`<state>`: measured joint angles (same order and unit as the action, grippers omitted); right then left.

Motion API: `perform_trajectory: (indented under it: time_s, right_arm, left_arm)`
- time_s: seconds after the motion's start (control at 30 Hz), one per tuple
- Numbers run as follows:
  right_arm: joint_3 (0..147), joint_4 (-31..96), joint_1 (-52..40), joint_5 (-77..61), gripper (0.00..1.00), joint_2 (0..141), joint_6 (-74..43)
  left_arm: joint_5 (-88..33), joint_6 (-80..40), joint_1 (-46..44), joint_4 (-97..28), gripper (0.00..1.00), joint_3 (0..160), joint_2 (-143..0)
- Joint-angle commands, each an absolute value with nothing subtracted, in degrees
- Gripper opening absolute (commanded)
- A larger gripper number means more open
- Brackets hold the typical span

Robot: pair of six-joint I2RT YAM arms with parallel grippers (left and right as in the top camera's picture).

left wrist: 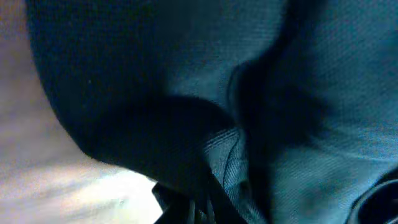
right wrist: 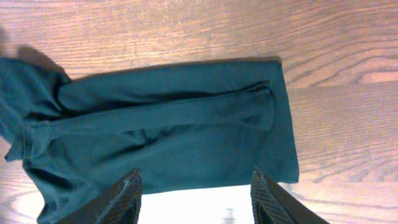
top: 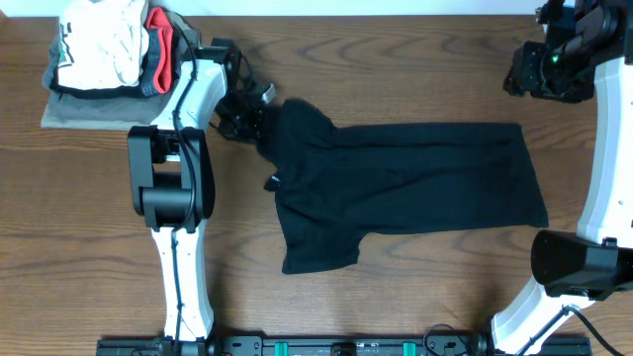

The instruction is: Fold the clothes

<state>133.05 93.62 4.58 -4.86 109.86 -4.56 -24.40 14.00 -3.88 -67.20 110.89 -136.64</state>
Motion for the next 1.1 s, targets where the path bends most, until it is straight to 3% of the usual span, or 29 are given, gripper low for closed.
perform_trajectory:
  time_s: [0.0, 0.37, 0.4, 0.43, 0.47, 0.5, 0.87, 1.07]
  right_arm:
    - [132.14, 93.25, 3.92, -4.23, 0.55, 109.67, -5.08]
    - [125.03, 88.84, 3.92, -4.25, 0.58, 109.82, -5.08]
    - [124.07, 88.33, 3.95, -4.27, 0.57, 109.82, -5.08]
    - [123.37, 87.85, 3.95, -4.27, 0.57, 109.82, -5.08]
    - [122.69, 87.24, 3.95, -4.27, 0.57, 109.82, -5.06]
    - [122.34, 86.76, 4.01, -4.27, 0.57, 109.82, -5.06]
    - [121.99, 83.92, 3.92, -5.43, 0.59, 109.84, -3.92]
    - [117.60, 78.67, -0.16, -15.62, 0.58, 109.84, 2.26]
  left_arm:
    - [-17.12, 9.28, -2.24, -69.76, 0.06, 110.21, -137.25]
    - [-9.76, 1.58, 1.80, -71.50, 0.06, 110.21, -134.78]
    - [-9.76, 1.58, 2.04, -71.50, 0.16, 110.28, -134.69]
    - [-9.69, 1.61, 2.15, -71.53, 0.40, 110.28, -134.69]
    - [-9.21, 1.58, 2.22, -71.55, 0.79, 110.28, -134.69]
    - [-8.51, 1.54, 2.20, -71.55, 0.98, 110.30, -134.69]
    - [-7.64, -0.32, 2.17, -70.63, 0.98, 110.98, -127.59]
    - [-7.66, -1.06, 2.26, -67.79, 0.98, 110.98, -120.01]
